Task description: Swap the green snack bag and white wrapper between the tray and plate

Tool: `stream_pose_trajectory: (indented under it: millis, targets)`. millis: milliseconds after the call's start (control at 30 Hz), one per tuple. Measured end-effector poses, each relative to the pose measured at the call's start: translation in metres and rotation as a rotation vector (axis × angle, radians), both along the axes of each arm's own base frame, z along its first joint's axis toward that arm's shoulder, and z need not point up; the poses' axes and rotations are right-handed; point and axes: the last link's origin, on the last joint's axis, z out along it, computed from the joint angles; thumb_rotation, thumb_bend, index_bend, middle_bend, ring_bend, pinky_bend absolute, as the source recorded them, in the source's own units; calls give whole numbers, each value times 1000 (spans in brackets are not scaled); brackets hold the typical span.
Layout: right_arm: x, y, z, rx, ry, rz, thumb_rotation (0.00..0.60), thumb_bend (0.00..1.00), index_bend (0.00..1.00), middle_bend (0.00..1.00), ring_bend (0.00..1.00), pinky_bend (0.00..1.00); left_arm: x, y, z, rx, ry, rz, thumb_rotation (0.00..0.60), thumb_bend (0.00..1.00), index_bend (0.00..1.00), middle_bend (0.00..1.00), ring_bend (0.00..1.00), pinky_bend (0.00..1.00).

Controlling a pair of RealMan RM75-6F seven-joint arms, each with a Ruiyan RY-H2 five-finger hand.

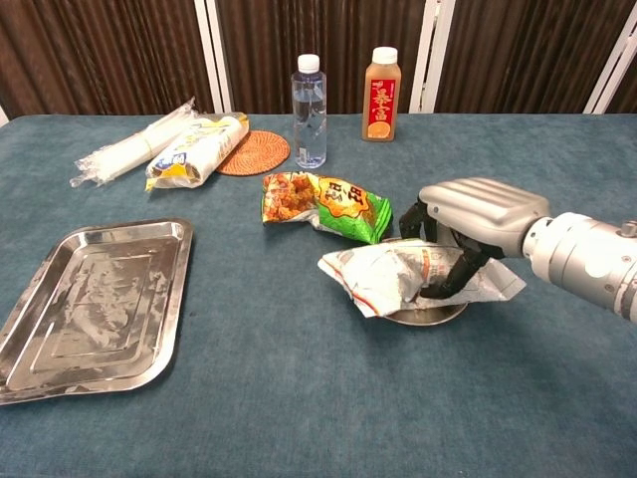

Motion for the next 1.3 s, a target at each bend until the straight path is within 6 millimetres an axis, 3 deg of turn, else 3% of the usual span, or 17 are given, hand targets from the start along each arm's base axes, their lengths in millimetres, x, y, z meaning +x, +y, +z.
stream_pose_trajectory:
  millis: [200, 367, 500, 600, 700, 733, 800, 867, 967, 1100, 1300]
  targets:
    - [18, 9, 15, -21, -98, 43, 600, 313, 785, 647, 595, 738, -1, 1, 1, -2, 0, 10, 600, 368, 0, 0, 0, 37]
    - [44, 25, 24, 35, -196, 68, 600, 313, 785, 647, 591, 727, 0, 2, 0, -6, 1, 12, 600, 371, 0, 0, 0, 37]
    - [65, 36, 16, 92, -204, 105, 600, 311, 774, 647, 591, 726, 1, 3, 0, 0, 9, 5, 600, 372, 0, 0, 0, 37]
    - [74, 41, 2, 114, -161, 132, 600, 311, 670, 646, 568, 709, 1, 2, 1, 5, 10, 2, 600, 371, 0, 0, 0, 37]
    - [80, 45, -17, 154, -136, 122, 600, 311, 306, 520, 486, 673, 1, 2, 2, 9, 9, 0, 600, 370, 0, 0, 0, 37]
    - [80, 46, -24, 171, -128, 112, 600, 311, 128, 406, 420, 626, 1, 2, 2, 9, 9, 0, 600, 370, 0, 0, 0, 37]
    - [80, 47, -32, 198, -118, 97, 600, 308, 3, 227, 271, 497, 1, 2, 2, 6, 8, 3, 600, 369, 0, 0, 0, 37]
    - [80, 48, -36, 231, -109, 81, 600, 264, 0, 71, 123, 349, 0, 3, 1, 2, 10, 8, 600, 370, 0, 0, 0, 36]
    - [77, 46, -33, 255, -100, 67, 600, 188, 0, 1, 18, 242, -1, 3, 0, -3, 18, 12, 600, 370, 0, 0, 0, 37]
    - [71, 39, -14, 256, -124, 40, 600, 174, 0, 0, 0, 221, 1, 2, 1, 5, 20, 9, 600, 368, 0, 0, 0, 37]
    - [50, 16, 34, 235, -231, -75, 600, 174, 0, 0, 0, 202, 0, 3, -1, 0, 25, 23, 600, 369, 0, 0, 0, 37]
